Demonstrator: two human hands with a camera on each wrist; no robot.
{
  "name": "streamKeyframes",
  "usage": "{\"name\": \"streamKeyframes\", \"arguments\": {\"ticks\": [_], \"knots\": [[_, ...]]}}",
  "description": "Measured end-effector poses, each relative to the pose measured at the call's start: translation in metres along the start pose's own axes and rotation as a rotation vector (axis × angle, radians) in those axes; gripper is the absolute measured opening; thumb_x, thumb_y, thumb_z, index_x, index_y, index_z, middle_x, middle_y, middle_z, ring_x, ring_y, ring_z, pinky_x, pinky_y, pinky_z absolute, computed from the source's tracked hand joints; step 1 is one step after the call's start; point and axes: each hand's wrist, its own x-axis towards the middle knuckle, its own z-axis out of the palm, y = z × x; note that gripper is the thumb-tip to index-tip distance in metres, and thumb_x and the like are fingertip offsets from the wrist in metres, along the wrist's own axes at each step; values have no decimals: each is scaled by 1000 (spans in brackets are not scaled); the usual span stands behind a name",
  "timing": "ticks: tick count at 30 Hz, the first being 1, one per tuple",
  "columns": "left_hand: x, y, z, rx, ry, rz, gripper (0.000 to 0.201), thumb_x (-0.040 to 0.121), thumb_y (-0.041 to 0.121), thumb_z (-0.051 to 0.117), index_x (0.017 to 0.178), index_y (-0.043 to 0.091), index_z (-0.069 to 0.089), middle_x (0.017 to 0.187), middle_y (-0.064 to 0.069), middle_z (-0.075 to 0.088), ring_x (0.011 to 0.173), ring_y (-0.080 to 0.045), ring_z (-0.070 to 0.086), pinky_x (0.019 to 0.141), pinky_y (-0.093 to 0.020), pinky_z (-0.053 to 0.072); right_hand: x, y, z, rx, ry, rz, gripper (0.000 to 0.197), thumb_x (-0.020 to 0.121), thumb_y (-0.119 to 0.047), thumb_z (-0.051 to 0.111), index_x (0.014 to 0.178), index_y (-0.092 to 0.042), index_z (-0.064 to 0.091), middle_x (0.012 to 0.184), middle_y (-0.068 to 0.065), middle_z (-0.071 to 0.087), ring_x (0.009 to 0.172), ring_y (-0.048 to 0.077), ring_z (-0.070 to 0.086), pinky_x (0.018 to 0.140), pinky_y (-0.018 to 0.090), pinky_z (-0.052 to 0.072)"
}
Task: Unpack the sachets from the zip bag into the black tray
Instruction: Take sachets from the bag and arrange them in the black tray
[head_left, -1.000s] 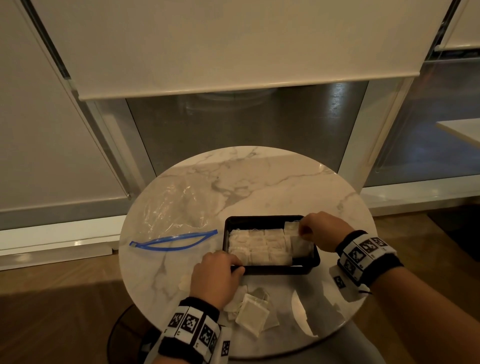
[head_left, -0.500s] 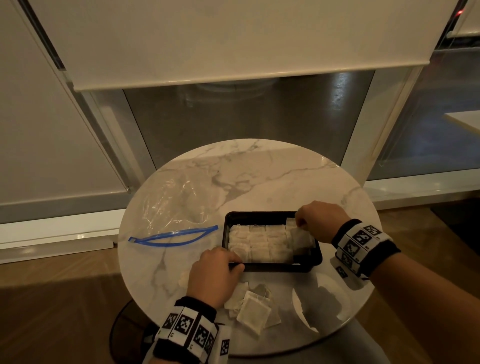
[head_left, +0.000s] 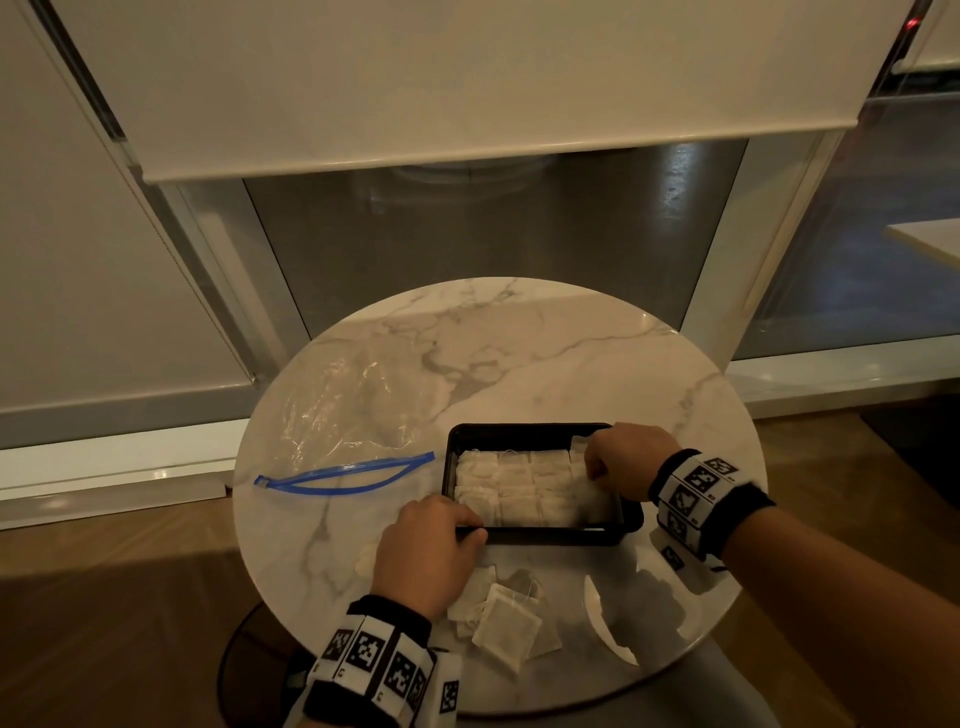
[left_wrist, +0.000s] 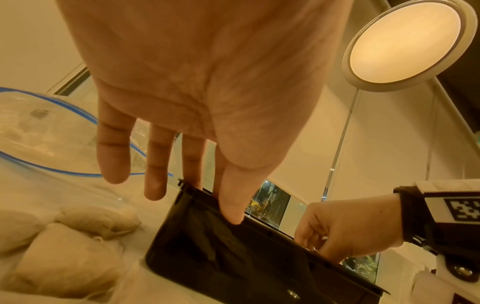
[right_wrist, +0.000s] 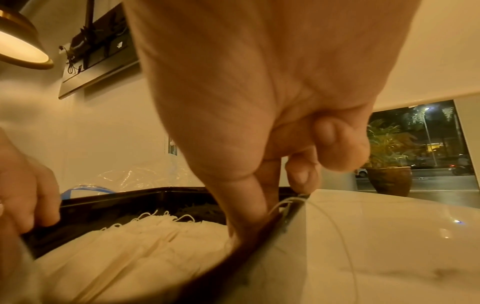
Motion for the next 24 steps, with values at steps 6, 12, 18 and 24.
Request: {"name": "streamKeyframes", "arguments": {"ticks": [6,12,18,24], "knots": [[-1,2,-1,-9,1,-7,19,92,45,63,105,37,74,109,16,65,101,-6,58,90,-35,54,0,4,7,33,37,18,21,93,-23,56,107,-32,69,110,-3,65,98,20,64,75,29,48],[-5,6,-6,-4,38,-8,26,93,44,62,117,38,70,118,15,65,109,-8,56,94,-32,52,-7,13,-1,301,160,83,15,92,-37,62,104,-31,69,103,-6,67,89,15,62,80,33,55],[-9,19,-26,-123,185,-13,28,94,41,62,121,39,66,109,17,67,96,0,60,83,-20,53,-51,4,-9,750,464,171,9,93,-33,64,94,-27,71,88,-8,68,82,10,63,75,32,56],[-20,31,-30,-152,-150,26,12,90,37,69,101,36,75,97,18,71,88,4,63,86,-24,55,-93,-47,7,908,379,103,16,92,-32,66,81,-22,71,75,-8,68,71,3,63,62,18,47]]}}
